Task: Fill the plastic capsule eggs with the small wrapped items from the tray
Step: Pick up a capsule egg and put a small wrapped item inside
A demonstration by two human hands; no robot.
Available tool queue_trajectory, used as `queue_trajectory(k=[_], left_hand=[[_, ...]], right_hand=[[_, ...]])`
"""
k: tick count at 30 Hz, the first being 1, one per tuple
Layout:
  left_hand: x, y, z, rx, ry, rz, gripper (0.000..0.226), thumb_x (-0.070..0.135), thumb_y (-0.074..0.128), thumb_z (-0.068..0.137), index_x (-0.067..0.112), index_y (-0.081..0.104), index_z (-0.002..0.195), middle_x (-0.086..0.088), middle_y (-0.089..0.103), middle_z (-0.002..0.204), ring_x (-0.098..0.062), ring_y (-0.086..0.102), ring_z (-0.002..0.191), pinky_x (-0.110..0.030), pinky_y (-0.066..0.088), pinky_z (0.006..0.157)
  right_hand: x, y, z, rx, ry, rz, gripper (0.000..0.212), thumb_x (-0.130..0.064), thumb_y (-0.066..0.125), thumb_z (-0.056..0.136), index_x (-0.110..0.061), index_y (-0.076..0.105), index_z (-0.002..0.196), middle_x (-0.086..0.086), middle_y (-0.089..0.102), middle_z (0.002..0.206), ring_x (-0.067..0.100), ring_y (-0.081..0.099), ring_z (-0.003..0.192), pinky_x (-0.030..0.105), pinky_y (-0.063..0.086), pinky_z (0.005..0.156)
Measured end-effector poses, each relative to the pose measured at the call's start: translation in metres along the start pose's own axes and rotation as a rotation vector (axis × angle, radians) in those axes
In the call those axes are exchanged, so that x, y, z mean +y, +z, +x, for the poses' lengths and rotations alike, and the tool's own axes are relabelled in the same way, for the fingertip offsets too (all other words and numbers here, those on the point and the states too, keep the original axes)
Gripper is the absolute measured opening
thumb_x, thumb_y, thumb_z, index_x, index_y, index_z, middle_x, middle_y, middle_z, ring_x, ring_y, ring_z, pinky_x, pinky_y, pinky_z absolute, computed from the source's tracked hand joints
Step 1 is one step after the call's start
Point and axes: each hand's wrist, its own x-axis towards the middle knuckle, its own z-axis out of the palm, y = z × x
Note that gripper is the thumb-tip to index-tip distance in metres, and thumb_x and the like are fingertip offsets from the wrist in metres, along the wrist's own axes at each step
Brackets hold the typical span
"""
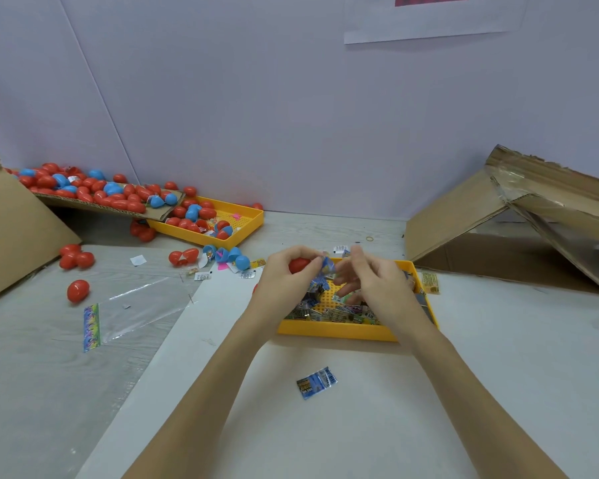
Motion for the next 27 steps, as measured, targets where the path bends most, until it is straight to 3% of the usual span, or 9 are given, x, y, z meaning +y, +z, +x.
queue_trajectory(k=[5,8,11,18,20,23,25,27], left_hand=[[0.0025,-0.0038,-0.0012,0.007,-0.013,-0.073,0.011,0.029,0.067,0.098,0.032,0.074,0.091,0.018,0.069,0.082,0.007,0.062,0.077,-0.008,0.048,0.062],[0.0029,-0.0026,-0.0015,0.011,0.055,0.038,0.012,0.029,0.065,0.099,0.035,0.071,0.091,0.018,0.069,0.090,0.006,0.062,0.090,-0.009,0.050,0.070],[0.0014,0.0001,-0.0005,0.017,0.088,0.125,0.011,0.027,0.060,0.101,0.033,0.069,0.096,0.015,0.068,0.096,-0.004,0.062,0.097,-0.018,0.053,0.080],[-0.0006,0.0021,-0.0007,-0.045,0.166,0.181,0.016,0.026,0.055,0.104,0.025,0.070,0.100,0.011,0.067,0.092,-0.003,0.061,0.094,-0.014,0.051,0.076],[0.0002,0.0016,-0.0011,-0.063,0.148,0.112,0.022,0.024,0.048,0.107,0.025,0.070,0.109,0.011,0.068,0.094,0.001,0.062,0.093,-0.012,0.051,0.076],[0.0044,-0.0010,0.0003,-0.100,-0.020,-0.202,0.033,0.016,0.040,0.109,0.031,0.062,0.128,0.009,0.072,0.097,-0.002,0.065,0.093,-0.015,0.050,0.076],[0.0052,-0.0018,0.0019,-0.124,-0.037,-0.315,0.031,0.012,0.046,0.107,0.025,0.057,0.132,0.006,0.075,0.104,-0.007,0.069,0.098,-0.019,0.053,0.081],[0.0051,-0.0016,0.0006,-0.143,-0.011,-0.362,0.032,0.016,0.062,0.100,0.019,0.056,0.131,0.003,0.075,0.113,-0.012,0.072,0.104,-0.022,0.056,0.084]], right_hand=[[-0.0019,0.0004,-0.0006,-0.024,-0.118,0.027,0.018,-0.036,0.061,0.100,-0.019,0.067,0.102,0.003,0.075,0.090,0.014,0.073,0.081,0.026,0.059,0.064],[-0.0034,0.0033,-0.0030,-0.045,-0.175,-0.002,0.021,-0.046,0.066,0.092,-0.026,0.066,0.099,-0.004,0.076,0.089,0.013,0.073,0.085,0.028,0.061,0.069],[-0.0036,0.0026,-0.0036,-0.049,-0.194,-0.032,0.021,-0.046,0.072,0.088,-0.027,0.068,0.098,-0.009,0.074,0.089,0.010,0.071,0.088,0.026,0.061,0.075],[-0.0007,0.0016,-0.0035,-0.049,-0.212,-0.250,0.016,-0.040,0.075,0.090,-0.026,0.070,0.096,-0.001,0.065,0.112,0.007,0.067,0.094,0.033,0.061,0.080],[-0.0030,0.0016,-0.0038,-0.049,-0.193,-0.193,0.015,-0.037,0.073,0.092,-0.023,0.073,0.094,0.001,0.067,0.110,0.009,0.067,0.096,0.036,0.060,0.083],[-0.0063,-0.0015,-0.0035,0.053,-0.130,-0.052,0.023,-0.036,0.069,0.096,-0.018,0.076,0.086,-0.001,0.074,0.088,0.010,0.069,0.090,0.031,0.056,0.082],[-0.0077,-0.0047,-0.0038,0.120,-0.066,0.034,0.028,-0.038,0.068,0.096,-0.016,0.075,0.081,0.004,0.074,0.078,0.010,0.069,0.079,0.019,0.053,0.068],[-0.0086,-0.0065,-0.0043,0.123,-0.008,0.111,0.032,-0.040,0.067,0.096,-0.012,0.075,0.083,0.010,0.074,0.082,0.011,0.068,0.075,0.018,0.054,0.064]])
